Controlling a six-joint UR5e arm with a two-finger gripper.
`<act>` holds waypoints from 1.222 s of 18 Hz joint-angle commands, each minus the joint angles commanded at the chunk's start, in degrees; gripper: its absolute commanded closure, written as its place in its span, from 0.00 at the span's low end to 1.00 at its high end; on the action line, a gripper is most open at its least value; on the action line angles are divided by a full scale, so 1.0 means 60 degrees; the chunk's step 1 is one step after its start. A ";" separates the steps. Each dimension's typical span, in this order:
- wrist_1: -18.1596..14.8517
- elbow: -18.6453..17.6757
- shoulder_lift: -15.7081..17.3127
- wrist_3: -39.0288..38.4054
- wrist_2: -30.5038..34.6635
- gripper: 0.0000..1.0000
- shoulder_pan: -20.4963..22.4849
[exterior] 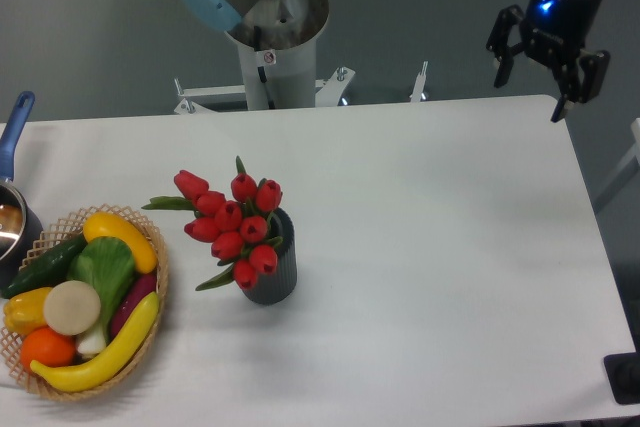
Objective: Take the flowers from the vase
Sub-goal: 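Open the gripper and start moving it toward the tulip vase, then move the open gripper down toward the red tulip stems above the vase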
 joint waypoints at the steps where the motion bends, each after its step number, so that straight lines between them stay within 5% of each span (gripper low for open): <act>1: 0.0000 0.0000 -0.0015 -0.0046 0.0000 0.00 -0.0029; 16: 0.0117 -0.0951 -0.0030 -0.2550 -0.2182 0.00 -0.0600; 22: 0.1593 -0.2385 0.0306 -0.2580 -0.3264 0.00 -0.0659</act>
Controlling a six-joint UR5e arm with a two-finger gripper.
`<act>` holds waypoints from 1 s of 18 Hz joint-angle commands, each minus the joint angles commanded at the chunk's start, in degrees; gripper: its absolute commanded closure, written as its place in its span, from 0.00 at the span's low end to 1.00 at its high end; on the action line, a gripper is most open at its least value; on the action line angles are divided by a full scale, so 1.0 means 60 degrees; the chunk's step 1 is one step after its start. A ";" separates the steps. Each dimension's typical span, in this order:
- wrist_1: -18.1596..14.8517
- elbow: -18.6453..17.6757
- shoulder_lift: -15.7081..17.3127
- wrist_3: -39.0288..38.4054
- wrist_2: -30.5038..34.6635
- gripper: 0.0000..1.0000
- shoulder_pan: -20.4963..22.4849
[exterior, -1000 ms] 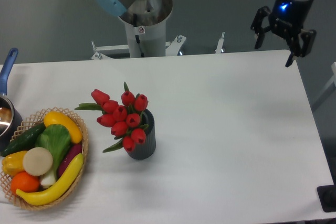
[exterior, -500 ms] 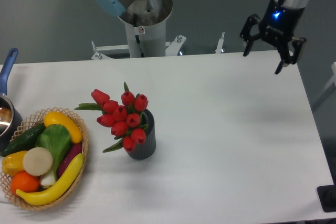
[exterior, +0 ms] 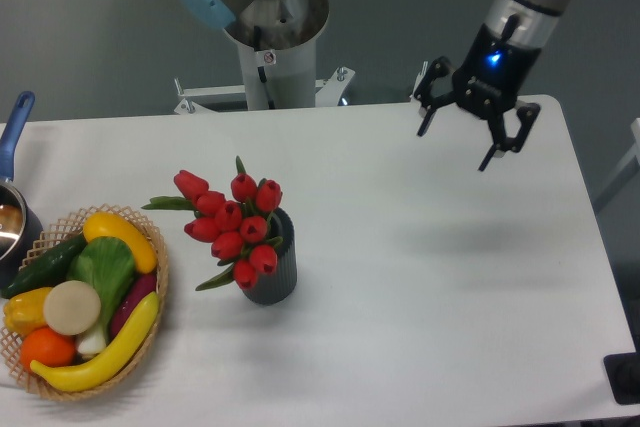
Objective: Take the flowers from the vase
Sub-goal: 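Move the open gripper down toward the red tulip stems above the vase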
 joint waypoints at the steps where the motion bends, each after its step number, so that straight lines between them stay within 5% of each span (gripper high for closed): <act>1: 0.0236 -0.0148 0.0059 -0.0073 -0.0293 0.00 -0.0058; 18: 0.0457 -0.0896 -0.0013 0.0058 -0.2302 0.00 -0.1874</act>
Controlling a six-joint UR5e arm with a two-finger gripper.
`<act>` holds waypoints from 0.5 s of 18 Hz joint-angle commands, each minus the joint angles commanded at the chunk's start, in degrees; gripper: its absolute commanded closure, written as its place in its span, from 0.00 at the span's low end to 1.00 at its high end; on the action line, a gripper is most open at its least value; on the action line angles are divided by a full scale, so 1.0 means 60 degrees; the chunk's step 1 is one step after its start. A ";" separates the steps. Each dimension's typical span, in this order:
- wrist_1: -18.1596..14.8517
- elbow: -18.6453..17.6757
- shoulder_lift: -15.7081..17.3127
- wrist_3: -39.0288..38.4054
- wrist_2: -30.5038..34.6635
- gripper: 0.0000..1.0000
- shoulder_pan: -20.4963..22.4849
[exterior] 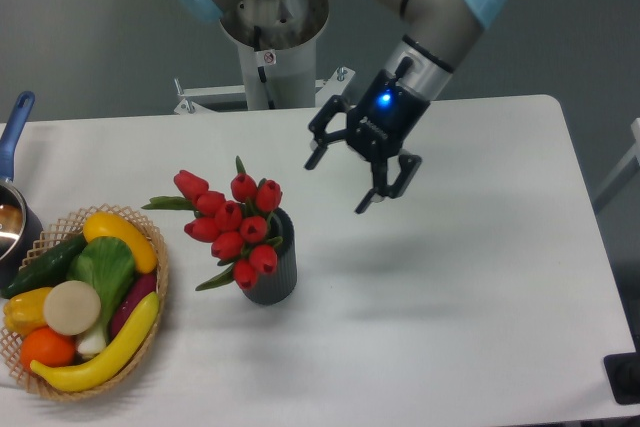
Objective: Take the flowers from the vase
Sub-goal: 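Move the open gripper down toward the red tulip stems above the vase, then lower the gripper around the tulip bunch and close on the stems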
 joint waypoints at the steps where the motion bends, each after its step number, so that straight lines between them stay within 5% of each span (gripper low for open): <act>1: 0.0117 -0.0015 -0.0015 0.0015 -0.0044 0.00 -0.0131; 6: 0.0966 -0.0410 -0.0102 -0.0029 -0.0059 0.00 -0.0542; 9: 0.1026 -0.0410 -0.0205 -0.0044 -0.0059 0.00 -0.0674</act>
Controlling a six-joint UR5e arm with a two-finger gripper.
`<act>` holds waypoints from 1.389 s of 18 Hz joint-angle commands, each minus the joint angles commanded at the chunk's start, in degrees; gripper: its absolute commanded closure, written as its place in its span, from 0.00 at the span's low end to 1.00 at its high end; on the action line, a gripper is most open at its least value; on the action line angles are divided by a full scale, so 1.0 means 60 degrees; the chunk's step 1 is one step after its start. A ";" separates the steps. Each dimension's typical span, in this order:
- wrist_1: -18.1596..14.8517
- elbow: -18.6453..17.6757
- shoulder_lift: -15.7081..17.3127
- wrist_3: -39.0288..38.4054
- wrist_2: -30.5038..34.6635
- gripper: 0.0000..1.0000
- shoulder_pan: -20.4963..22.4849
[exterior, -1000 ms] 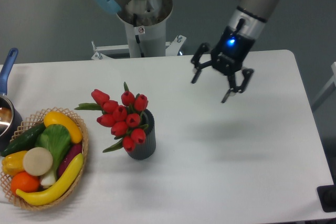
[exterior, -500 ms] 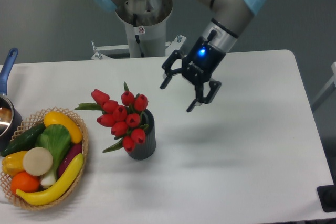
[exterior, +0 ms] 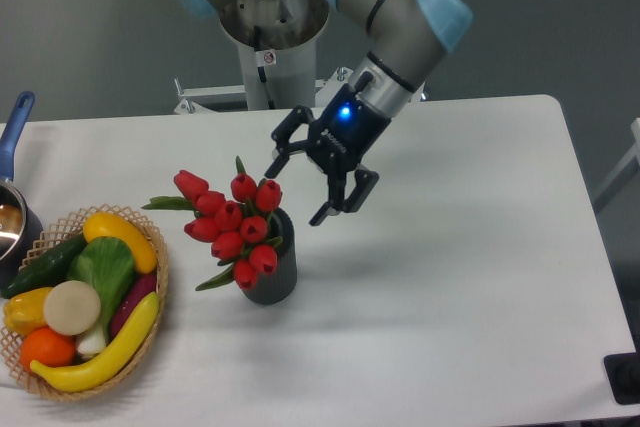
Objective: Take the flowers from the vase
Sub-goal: 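Lower the gripper around the tulip bunch and close on the stems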
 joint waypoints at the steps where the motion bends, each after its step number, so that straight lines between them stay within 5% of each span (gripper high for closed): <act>1: 0.0000 -0.0015 0.0014 -0.0015 0.0000 0.00 0.0000; 19: 0.0117 -0.0015 -0.0469 -0.0102 -0.0044 0.00 -0.0630; 25: 0.0321 0.0088 -0.0601 -0.0117 -0.0059 0.27 -0.0630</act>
